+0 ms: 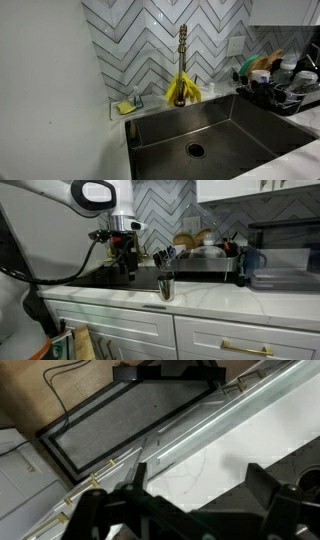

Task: Pour the water out of the silver cup into the sink

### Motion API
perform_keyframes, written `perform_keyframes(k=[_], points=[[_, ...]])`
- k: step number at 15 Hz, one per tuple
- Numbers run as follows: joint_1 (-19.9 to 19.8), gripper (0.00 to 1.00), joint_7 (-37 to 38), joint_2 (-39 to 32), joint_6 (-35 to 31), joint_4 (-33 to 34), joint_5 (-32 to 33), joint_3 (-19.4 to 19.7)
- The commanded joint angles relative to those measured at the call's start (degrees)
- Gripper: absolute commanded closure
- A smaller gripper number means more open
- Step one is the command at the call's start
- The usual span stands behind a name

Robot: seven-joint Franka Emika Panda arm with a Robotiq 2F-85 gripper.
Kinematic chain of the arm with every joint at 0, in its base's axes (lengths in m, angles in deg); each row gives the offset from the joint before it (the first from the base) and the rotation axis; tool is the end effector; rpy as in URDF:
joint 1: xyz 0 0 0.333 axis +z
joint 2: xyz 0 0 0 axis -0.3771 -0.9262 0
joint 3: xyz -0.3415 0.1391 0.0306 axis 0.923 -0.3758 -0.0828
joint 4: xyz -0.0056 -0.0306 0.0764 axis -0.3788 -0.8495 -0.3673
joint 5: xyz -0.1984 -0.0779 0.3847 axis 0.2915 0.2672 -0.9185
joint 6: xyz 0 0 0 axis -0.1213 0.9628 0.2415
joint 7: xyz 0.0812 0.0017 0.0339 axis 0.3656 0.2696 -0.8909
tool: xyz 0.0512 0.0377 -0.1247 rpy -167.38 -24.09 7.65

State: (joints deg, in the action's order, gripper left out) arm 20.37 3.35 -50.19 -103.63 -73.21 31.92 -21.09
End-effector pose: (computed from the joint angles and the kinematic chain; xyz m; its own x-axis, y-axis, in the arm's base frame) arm 0.3562 -0.0169 0.4349 0.9946 0.0167 -0.1020 0.0178 -0.9998 0.0106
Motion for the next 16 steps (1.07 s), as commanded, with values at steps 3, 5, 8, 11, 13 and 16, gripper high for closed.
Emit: perform_keyframes(k=[3, 5, 8, 11, 13, 16], points=[[0.18, 0.0, 0.9, -1.55, -0.79, 0.65, -0.81, 0.83], [-1.11, 0.0, 2.58, -2.45, -0.42, 2.53, -4.97, 3.63], [-3.37, 0.0, 4.64, -2.79, 0.02, 4.99, -8.24, 6.29], [-5.82, 0.0, 9.23, -5.28, -0.67, 8.44, -10.51, 7.38], [-7.01, 0.0, 13.82, -7.55, -1.77, 10.71, -11.96, 6.92], [-7.96, 0.0, 21.7, -11.31, -2.98, 13.89, -14.11, 5.84]])
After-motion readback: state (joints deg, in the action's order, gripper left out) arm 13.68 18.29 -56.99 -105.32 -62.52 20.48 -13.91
